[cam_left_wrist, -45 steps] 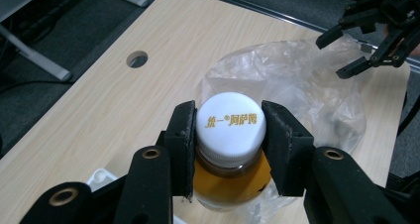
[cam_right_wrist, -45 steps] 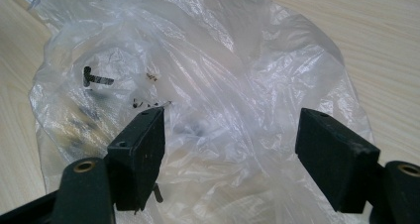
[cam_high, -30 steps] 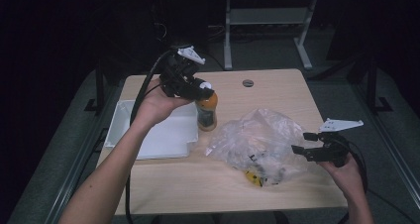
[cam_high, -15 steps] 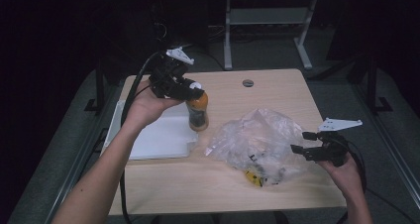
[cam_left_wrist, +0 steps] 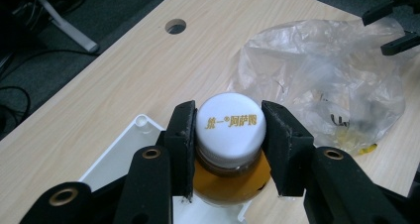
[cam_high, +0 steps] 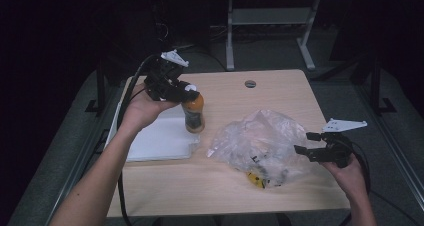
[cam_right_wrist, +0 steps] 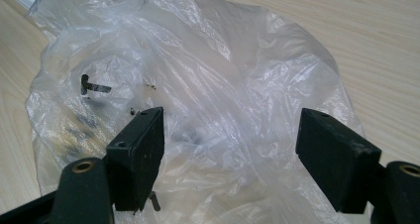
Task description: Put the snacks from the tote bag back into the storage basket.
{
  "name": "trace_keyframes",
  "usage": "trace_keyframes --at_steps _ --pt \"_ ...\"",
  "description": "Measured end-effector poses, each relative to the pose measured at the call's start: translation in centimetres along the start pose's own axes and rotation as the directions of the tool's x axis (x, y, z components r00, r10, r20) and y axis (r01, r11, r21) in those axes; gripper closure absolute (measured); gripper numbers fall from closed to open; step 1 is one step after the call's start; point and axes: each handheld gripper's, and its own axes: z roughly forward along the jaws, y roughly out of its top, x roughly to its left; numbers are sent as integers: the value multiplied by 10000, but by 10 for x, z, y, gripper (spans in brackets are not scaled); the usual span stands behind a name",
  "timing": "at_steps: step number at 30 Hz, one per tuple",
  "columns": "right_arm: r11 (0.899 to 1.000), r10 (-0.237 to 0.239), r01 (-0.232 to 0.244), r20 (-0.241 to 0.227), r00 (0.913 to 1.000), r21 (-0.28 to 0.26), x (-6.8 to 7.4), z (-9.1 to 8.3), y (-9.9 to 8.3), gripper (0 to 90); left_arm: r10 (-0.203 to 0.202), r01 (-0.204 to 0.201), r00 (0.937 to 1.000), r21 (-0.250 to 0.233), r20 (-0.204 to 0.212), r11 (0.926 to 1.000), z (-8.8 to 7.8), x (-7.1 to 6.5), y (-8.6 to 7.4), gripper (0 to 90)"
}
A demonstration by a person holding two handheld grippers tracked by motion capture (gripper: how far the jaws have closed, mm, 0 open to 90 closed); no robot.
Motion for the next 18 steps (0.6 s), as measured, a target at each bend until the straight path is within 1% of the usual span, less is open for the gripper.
trace_keyframes --at_steps 4,7,14,15,17,18 --pt "10000 14 -14 1 10000 7 0 0 0 264 -154 154 9999 -12 -18 9999 -1 2 -4 591" --pt "10000 -23 23 -3 10000 -5 0 1 0 264 -132 132 9999 49 -95 9999 -1 3 -6 592" --pt "10000 -21 21 -33 10000 -10 0 1 0 260 -335 336 9992 67 -202 9994 0 7 -13 592" --pt "10000 -34 34 -26 10000 -2 0 1 0 258 -299 301 9993 92 -223 9995 0 8 -13 592" --pt "10000 -23 23 -21 10000 -4 0 1 0 257 -371 373 9990 102 -236 9993 0 8 -14 591" --pt "10000 -26 26 -10 10000 -12 0 1 0 257 -265 269 9993 113 -266 9996 0 9 -15 591"
